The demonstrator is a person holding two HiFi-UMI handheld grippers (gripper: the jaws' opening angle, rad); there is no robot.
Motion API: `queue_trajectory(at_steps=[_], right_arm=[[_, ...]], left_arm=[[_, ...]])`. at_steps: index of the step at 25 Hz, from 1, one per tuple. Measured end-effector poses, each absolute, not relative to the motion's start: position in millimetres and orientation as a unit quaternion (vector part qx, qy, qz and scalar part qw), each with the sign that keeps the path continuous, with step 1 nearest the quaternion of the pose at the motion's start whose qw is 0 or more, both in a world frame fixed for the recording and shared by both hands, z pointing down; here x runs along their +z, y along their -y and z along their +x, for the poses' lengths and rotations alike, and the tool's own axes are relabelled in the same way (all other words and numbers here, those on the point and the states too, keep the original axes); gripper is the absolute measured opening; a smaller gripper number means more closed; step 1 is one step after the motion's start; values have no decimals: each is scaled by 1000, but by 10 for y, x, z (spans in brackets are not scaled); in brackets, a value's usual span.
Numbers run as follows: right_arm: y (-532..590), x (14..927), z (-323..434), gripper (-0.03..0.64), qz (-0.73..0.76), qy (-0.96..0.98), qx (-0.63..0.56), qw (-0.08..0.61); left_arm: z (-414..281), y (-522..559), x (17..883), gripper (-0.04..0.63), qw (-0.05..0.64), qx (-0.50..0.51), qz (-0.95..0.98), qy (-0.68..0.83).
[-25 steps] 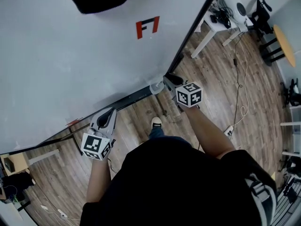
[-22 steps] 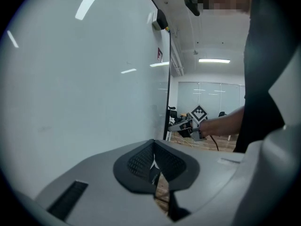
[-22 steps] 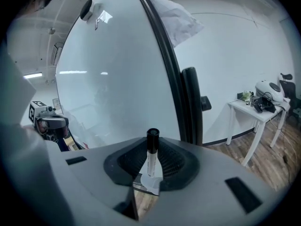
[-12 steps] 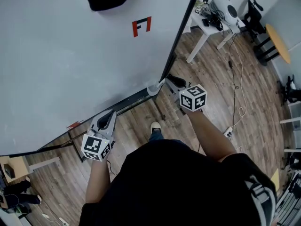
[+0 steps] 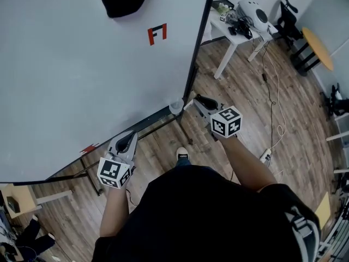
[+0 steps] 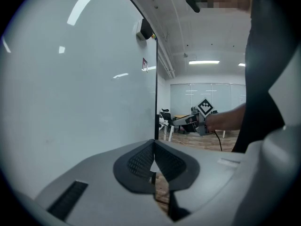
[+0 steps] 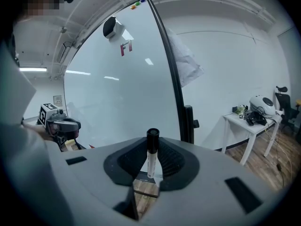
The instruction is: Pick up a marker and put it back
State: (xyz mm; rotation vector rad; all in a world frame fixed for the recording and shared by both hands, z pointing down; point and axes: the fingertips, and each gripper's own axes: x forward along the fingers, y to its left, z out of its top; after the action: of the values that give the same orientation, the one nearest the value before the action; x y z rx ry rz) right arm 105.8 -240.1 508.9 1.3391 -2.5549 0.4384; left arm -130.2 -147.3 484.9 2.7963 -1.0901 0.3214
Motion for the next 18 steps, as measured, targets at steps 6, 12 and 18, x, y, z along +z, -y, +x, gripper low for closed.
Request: queue_trajectory(at_steps=[6,12,18], right_arm=[[2131,5066,1106,63,461,867,152,108],[1965,5140,1181,63,465,864,155,111],[1862,5167,1196,63,466,864,158,110]], left_arm=[[-1262,1338,4798,11,55,110,928,351],[-1216,1263,4805,11,53,112,930,346],[-1206,1175,4805,11,54,115,930,344]])
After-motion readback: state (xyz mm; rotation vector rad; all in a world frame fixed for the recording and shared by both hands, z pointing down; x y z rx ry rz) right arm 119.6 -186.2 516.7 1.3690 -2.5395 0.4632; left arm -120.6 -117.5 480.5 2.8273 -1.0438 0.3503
